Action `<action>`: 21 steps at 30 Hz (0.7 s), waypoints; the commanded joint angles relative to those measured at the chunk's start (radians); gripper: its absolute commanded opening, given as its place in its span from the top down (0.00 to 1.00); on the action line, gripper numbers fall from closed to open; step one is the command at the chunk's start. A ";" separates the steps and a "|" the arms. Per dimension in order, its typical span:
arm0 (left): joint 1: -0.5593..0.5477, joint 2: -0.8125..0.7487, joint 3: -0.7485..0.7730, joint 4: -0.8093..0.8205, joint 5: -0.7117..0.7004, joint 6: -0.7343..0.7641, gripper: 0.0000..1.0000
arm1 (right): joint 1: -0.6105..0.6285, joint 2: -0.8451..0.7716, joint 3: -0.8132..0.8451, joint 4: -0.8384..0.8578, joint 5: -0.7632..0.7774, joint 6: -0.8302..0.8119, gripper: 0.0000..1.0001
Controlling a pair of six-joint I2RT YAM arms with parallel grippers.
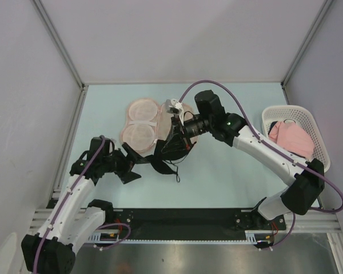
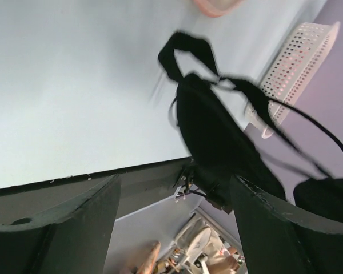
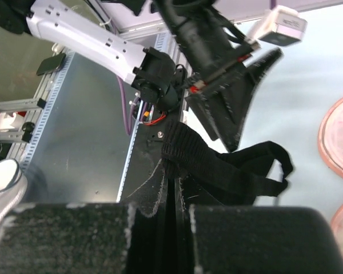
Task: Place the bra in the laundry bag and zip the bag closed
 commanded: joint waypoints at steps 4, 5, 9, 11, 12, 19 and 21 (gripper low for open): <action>0.014 0.093 0.032 -0.015 0.042 -0.266 0.16 | 0.031 -0.022 0.045 -0.056 0.000 -0.080 1.00; 0.014 0.089 0.035 -0.017 0.037 -0.265 0.15 | 0.033 -0.022 0.047 -0.064 0.008 -0.086 1.00; 0.017 0.023 -0.005 -0.033 0.019 -0.320 0.16 | 0.037 -0.026 0.044 -0.084 0.022 -0.097 1.00; 0.016 -0.038 -0.031 -0.044 0.000 -0.363 0.16 | 0.039 -0.031 0.042 -0.087 0.023 -0.100 1.00; 0.016 -0.060 -0.037 -0.049 -0.009 -0.378 0.15 | 0.039 -0.031 0.042 -0.090 0.023 -0.100 1.00; 0.016 -0.021 -0.010 -0.027 -0.026 -0.397 0.04 | 0.065 -0.023 0.050 -0.105 0.014 -0.123 1.00; 0.016 0.071 0.046 -0.059 -0.014 -0.335 0.03 | 0.066 -0.022 0.053 -0.105 0.014 -0.125 1.00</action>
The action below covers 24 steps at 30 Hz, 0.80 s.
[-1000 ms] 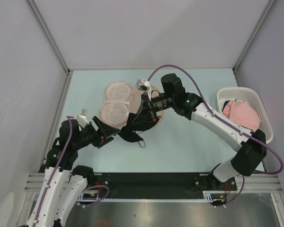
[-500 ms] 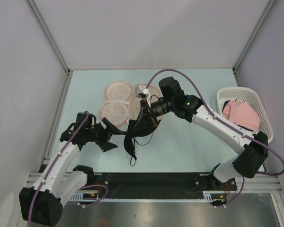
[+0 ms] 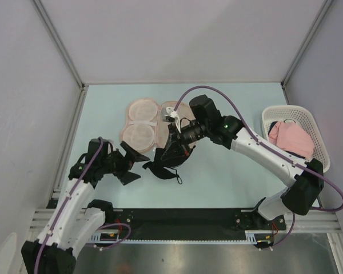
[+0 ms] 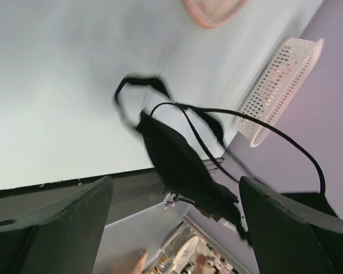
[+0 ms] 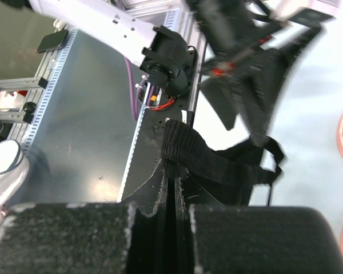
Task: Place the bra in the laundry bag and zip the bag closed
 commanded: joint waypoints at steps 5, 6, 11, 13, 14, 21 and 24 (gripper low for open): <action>0.003 0.196 0.128 -0.097 0.003 -0.236 0.05 | 0.031 -0.012 0.065 -0.007 -0.011 -0.037 1.00; 0.003 0.198 0.120 -0.091 -0.003 -0.242 0.06 | 0.034 -0.014 0.069 -0.004 -0.006 -0.037 1.00; -0.035 0.195 0.041 -0.010 0.026 -0.287 0.27 | 0.062 -0.017 0.076 0.015 0.008 -0.028 1.00; -0.058 0.187 0.015 0.026 0.037 -0.305 0.42 | 0.068 -0.018 0.076 0.016 0.018 -0.029 1.00; -0.061 0.184 0.005 0.056 0.044 -0.308 0.47 | 0.071 -0.020 0.074 0.016 0.024 -0.028 1.00; -0.070 0.169 0.010 0.142 0.023 -0.264 0.97 | 0.119 -0.061 0.040 0.025 0.086 -0.020 1.00; -0.070 0.158 0.050 0.187 -0.073 -0.196 1.00 | 0.122 -0.094 0.013 0.019 0.158 -0.029 1.00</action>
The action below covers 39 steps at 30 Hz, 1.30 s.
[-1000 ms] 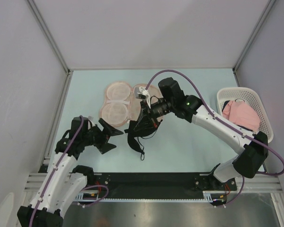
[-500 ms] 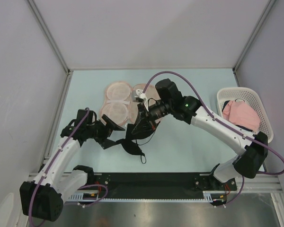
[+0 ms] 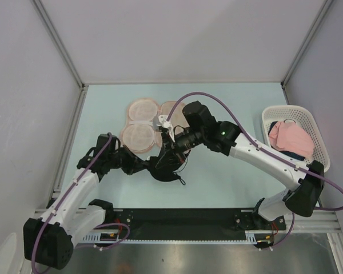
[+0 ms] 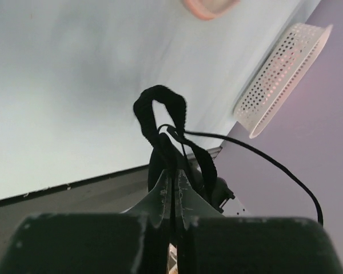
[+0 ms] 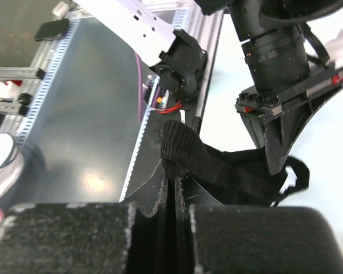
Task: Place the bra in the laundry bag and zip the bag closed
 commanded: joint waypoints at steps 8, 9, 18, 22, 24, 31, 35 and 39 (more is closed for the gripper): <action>0.013 0.125 0.293 0.367 -0.227 0.212 1.00 | -0.026 -0.069 0.014 0.026 0.400 -0.162 1.00; 0.026 0.160 0.325 0.394 -0.216 0.246 1.00 | -0.034 -0.063 0.007 0.046 0.436 -0.179 1.00; 0.135 0.857 0.938 0.425 0.080 0.479 1.00 | -0.162 0.208 0.062 0.371 0.564 -0.308 1.00; 0.142 1.119 1.286 0.240 0.129 0.580 1.00 | -0.170 0.382 0.165 0.435 0.573 -0.337 1.00; 0.143 1.225 1.371 0.193 0.122 0.640 1.00 | -0.172 0.470 0.236 0.444 0.579 -0.337 1.00; 0.180 1.347 1.507 -0.008 0.050 0.806 1.00 | -0.150 0.647 0.379 0.464 0.539 -0.340 1.00; 0.200 1.331 1.455 -0.037 0.007 0.872 1.00 | -0.117 0.718 0.425 0.425 0.527 -0.354 1.00; 0.221 1.346 1.453 -0.071 -0.042 0.917 1.00 | -0.100 0.771 0.468 0.411 0.510 -0.349 1.00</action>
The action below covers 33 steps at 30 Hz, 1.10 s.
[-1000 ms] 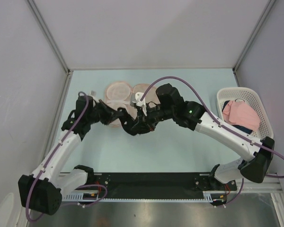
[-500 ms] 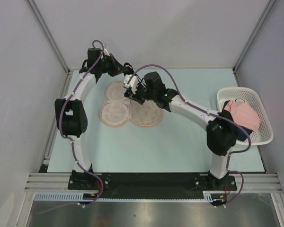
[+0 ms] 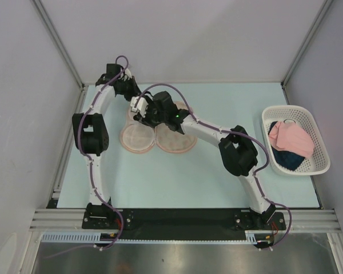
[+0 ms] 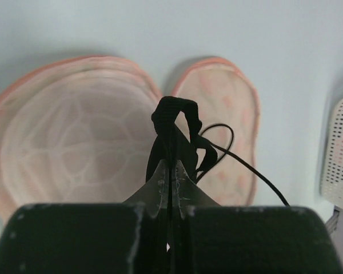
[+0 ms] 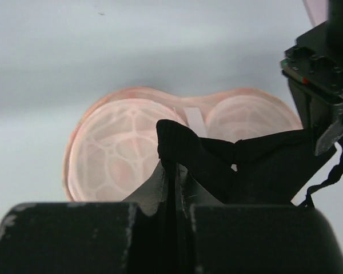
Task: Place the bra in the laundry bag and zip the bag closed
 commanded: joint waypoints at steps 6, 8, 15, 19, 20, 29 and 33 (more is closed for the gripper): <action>0.046 0.049 0.041 -0.069 -0.082 0.106 1.00 | 0.032 0.109 0.150 -0.041 -0.005 -0.053 1.00; 0.046 0.071 0.081 -0.071 -0.067 0.103 1.00 | 0.036 0.128 0.176 -0.056 -0.002 -0.067 1.00; 0.046 0.102 0.155 -0.126 -0.185 0.109 0.78 | 0.062 0.213 0.284 -0.174 0.009 -0.069 0.75; 0.078 -0.051 0.094 -0.147 -0.338 0.114 0.31 | 0.088 0.204 0.299 -0.242 -0.040 0.069 0.27; 0.082 -0.093 0.071 -0.146 -0.370 0.111 0.20 | 0.092 0.198 0.296 -0.250 -0.063 0.121 0.18; 0.090 -0.496 -0.561 0.076 -0.443 0.015 0.02 | -0.124 -0.163 -0.248 -0.029 0.056 1.090 0.00; 0.089 -0.581 -0.787 0.204 -0.312 -0.068 0.06 | -0.276 -0.271 -0.410 -0.125 0.071 1.169 0.00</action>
